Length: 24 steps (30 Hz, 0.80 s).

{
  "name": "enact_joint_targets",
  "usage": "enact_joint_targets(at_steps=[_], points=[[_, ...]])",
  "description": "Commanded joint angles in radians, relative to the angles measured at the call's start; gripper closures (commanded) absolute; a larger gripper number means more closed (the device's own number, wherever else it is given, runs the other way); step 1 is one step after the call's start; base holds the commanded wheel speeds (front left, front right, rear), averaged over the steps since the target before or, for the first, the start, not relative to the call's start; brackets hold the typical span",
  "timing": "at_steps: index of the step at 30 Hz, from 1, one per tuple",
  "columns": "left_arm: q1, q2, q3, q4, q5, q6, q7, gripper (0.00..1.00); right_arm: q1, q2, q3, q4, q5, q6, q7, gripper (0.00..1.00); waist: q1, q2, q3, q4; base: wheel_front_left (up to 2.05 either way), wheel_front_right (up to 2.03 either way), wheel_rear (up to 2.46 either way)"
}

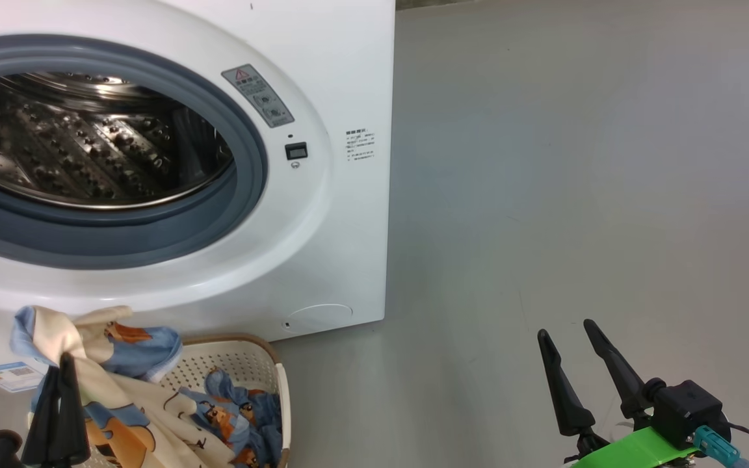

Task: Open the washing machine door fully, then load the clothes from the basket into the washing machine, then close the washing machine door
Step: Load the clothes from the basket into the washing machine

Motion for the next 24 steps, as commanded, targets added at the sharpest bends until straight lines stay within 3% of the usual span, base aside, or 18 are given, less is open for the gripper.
enact_joint_targets(at_steps=[1,8,24], points=[[-0.016,0.011,0.038,-0.021,0.006,0.001,-0.006,1.00,-0.013,0.001,0.021,-0.027,-0.015,0.001,-0.005,0.00,0.0000,0.0000,0.001,0.001,0.00,0.00,0.00],[-0.026,0.006,0.035,-0.023,0.007,-0.001,-0.006,1.00,-0.015,0.001,0.018,-0.033,-0.017,0.001,-0.005,0.00,0.0000,0.0000,0.022,0.009,0.00,0.00,0.00],[-0.176,0.008,0.016,0.027,0.009,-0.020,-0.006,1.00,-0.066,0.001,0.005,-0.066,-0.015,0.001,-0.005,0.00,0.0000,0.0000,0.217,0.032,0.00,0.00,0.00]])
